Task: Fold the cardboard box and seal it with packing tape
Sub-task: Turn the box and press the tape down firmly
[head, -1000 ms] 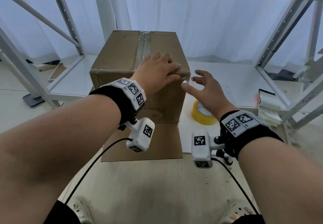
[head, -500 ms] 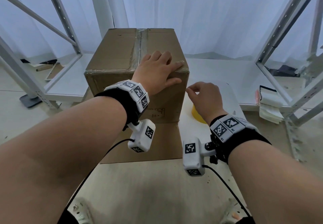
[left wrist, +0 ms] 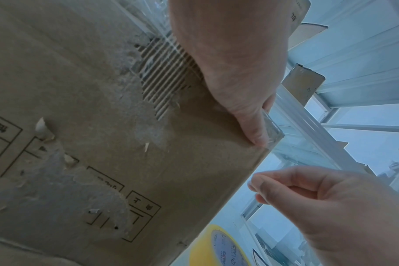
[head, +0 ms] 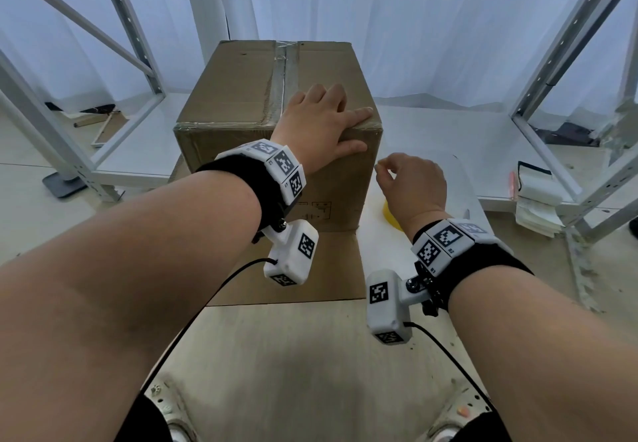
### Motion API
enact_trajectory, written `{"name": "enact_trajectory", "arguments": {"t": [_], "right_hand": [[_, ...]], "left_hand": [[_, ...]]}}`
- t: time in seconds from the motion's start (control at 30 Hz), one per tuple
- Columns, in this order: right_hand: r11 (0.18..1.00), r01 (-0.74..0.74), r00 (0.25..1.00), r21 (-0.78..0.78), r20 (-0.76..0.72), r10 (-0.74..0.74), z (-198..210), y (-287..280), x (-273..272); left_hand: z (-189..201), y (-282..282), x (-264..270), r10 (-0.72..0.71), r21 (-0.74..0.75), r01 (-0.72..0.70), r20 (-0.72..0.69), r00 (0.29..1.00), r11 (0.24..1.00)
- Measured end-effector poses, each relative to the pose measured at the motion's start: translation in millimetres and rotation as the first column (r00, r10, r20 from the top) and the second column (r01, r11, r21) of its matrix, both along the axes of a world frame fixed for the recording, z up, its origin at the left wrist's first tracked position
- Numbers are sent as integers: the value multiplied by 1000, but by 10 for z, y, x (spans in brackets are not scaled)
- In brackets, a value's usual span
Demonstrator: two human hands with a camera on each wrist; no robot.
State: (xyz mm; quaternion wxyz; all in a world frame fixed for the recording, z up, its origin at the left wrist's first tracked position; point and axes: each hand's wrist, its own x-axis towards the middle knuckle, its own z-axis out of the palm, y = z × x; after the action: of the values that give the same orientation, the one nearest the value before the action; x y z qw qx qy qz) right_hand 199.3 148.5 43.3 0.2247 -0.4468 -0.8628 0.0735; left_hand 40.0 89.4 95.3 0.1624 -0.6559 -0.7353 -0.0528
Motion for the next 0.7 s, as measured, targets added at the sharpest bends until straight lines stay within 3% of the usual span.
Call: {"name": "enact_trajectory", "arguments": {"t": [0.3, 0.37, 0.43, 0.5, 0.6, 0.7], "right_hand": [[987, -105, 992, -119, -83, 96, -75, -14, 26], [969, -170, 964, -178, -233, 126, -94, 32, 100], [954, -213, 891, -209, -443, 102, -35, 102, 143], [943, -274, 830, -188, -541, 133, 104, 170, 139], [933, -357, 866, -52, -392, 310, 310, 213, 105], [918, -390, 900, 77, -179, 398, 372, 262, 82]], "left_hand": [[11, 55, 94, 52, 22, -53, 19, 998, 998], [-5, 85, 128, 68, 33, -68, 3, 998, 997], [-19, 98, 150, 80, 47, -80, 0, 997, 996], [-17, 91, 163, 76, 51, -76, 0, 997, 996], [15, 37, 94, 29, 56, -31, 31, 999, 998], [34, -57, -19, -32, 88, 22, 109, 994, 996]]}}
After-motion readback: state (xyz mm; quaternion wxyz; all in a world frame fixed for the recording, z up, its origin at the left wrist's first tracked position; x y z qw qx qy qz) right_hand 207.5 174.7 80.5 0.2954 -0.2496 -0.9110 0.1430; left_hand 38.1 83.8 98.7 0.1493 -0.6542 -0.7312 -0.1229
